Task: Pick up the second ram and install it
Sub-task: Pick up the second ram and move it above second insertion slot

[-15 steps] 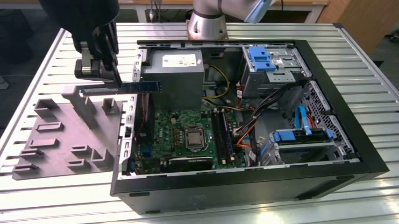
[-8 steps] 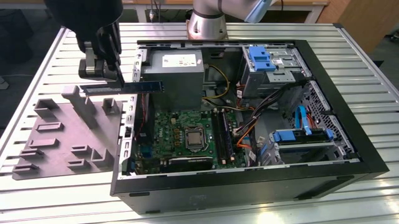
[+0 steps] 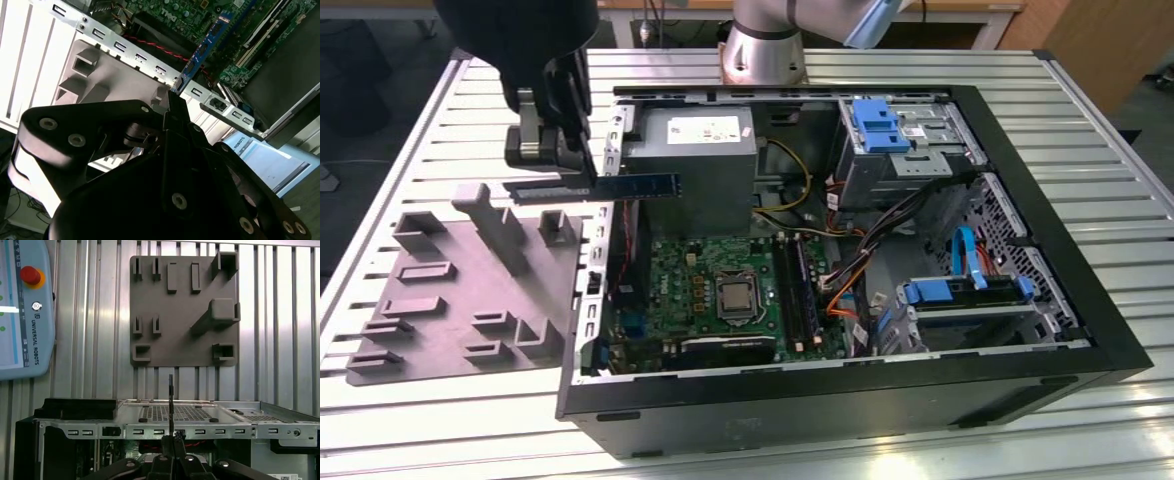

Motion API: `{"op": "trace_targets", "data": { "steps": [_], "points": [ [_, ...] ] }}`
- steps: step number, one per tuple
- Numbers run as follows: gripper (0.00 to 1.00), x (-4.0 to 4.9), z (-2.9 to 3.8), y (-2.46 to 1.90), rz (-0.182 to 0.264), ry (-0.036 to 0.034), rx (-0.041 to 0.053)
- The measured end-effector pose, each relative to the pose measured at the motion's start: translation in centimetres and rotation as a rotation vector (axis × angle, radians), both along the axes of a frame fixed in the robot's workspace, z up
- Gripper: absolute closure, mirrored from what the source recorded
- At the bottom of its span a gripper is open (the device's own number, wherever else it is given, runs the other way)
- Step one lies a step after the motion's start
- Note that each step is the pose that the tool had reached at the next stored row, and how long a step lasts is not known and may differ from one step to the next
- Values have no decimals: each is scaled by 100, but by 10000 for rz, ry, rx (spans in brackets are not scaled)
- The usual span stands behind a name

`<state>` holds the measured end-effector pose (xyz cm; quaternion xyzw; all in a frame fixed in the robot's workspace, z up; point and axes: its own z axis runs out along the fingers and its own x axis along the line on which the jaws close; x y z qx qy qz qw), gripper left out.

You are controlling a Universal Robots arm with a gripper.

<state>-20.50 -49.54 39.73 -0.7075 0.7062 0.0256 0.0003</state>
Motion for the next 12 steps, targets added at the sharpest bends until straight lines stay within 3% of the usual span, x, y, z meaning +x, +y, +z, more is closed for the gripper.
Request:
{"op": "trace_targets", "data": {
  "steps": [12],
  "points": [
    [89,134,0,5,-1,0,0]
  ]
}}
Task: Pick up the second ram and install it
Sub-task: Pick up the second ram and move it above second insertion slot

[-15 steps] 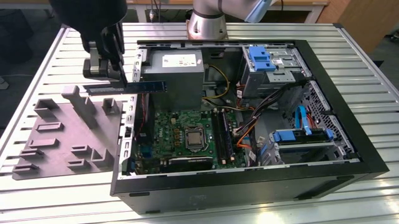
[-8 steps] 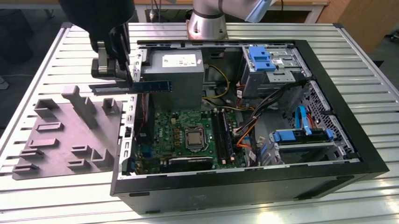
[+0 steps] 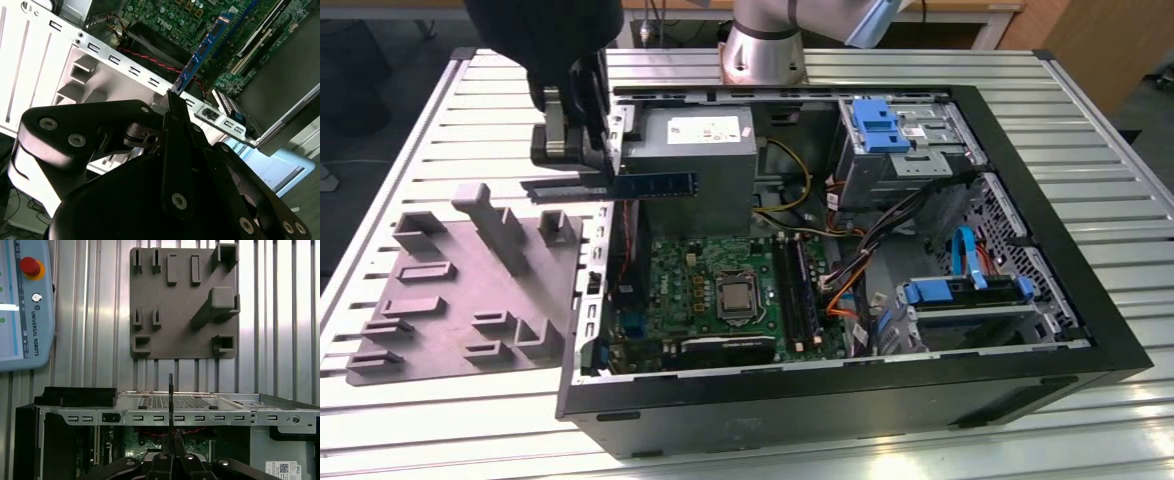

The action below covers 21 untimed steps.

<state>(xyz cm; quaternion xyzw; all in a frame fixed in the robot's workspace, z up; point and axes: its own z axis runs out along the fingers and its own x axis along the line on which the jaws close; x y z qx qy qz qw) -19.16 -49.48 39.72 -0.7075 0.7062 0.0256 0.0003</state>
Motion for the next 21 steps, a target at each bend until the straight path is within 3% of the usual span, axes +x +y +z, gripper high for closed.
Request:
{"op": "trace_targets", "data": {
  "steps": [21],
  "points": [
    [89,136,0,9,1,0,0]
  ]
}}
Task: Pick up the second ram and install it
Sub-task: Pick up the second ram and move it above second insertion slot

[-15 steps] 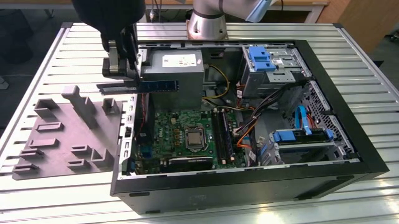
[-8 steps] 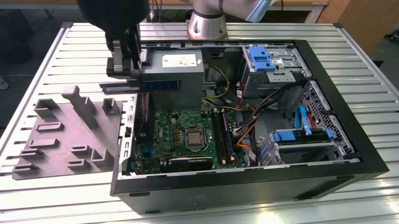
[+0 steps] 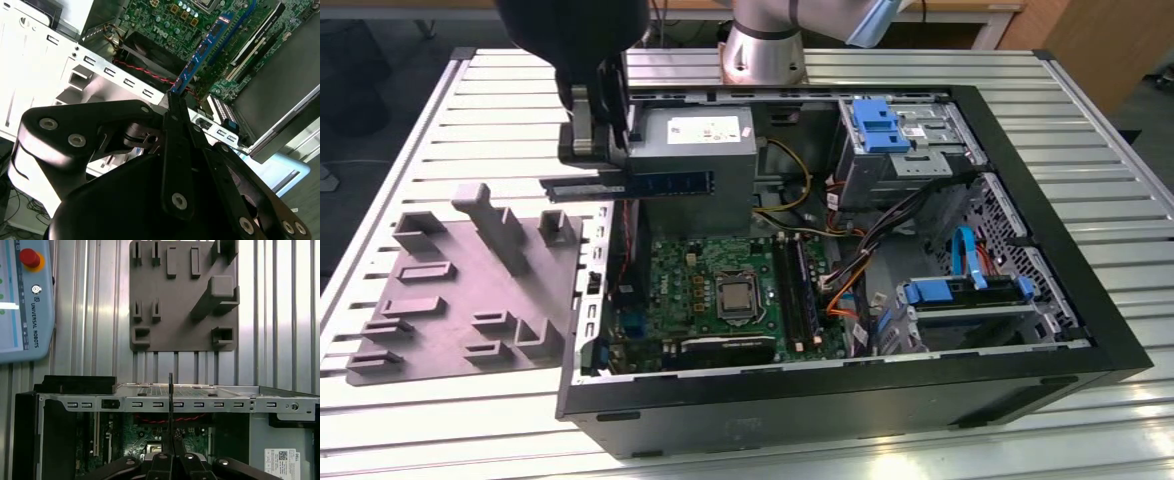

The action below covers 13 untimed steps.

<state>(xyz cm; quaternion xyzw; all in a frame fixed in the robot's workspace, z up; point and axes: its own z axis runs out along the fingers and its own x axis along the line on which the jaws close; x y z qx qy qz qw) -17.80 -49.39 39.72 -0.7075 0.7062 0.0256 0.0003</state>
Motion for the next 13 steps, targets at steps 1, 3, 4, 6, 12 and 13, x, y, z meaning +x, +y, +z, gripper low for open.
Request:
{"op": "trace_targets", "data": {
  "steps": [1,3,4,6,12,13],
  "points": [
    [89,5,0,0,0,0,0],
    [89,16,0,2,0,0,0],
    [89,22,0,3,0,0,0],
    [89,34,0,5,0,0,0],
    [89,55,0,10,-1,0,0],
    [89,57,0,11,-1,0,1]
  ]
}}
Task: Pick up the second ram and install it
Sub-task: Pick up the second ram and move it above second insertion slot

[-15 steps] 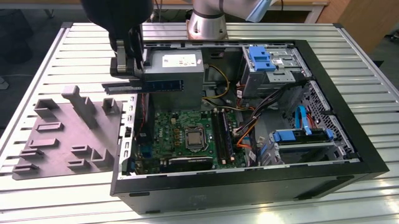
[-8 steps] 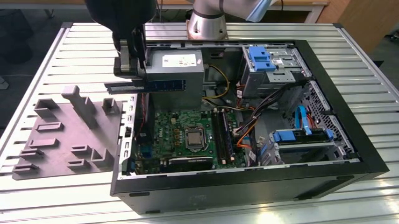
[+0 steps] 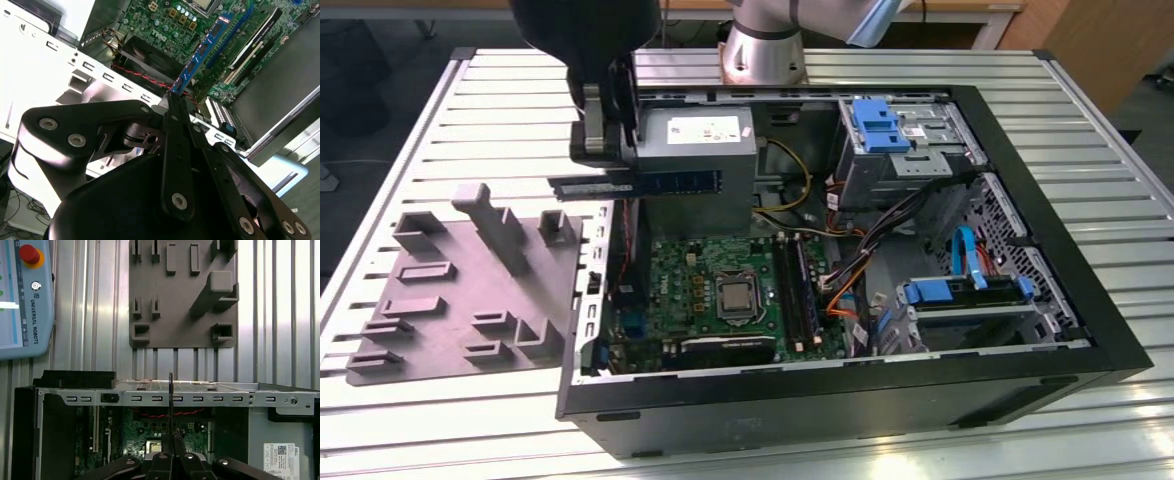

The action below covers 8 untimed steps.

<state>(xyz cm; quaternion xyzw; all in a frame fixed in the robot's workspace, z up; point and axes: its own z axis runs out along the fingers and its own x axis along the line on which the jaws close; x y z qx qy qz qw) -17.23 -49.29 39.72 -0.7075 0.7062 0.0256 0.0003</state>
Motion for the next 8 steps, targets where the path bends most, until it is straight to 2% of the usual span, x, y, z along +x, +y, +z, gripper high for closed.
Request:
{"op": "trace_targets", "data": {
  "steps": [8],
  "points": [
    [89,17,0,2,0,0,-1]
  ]
}}
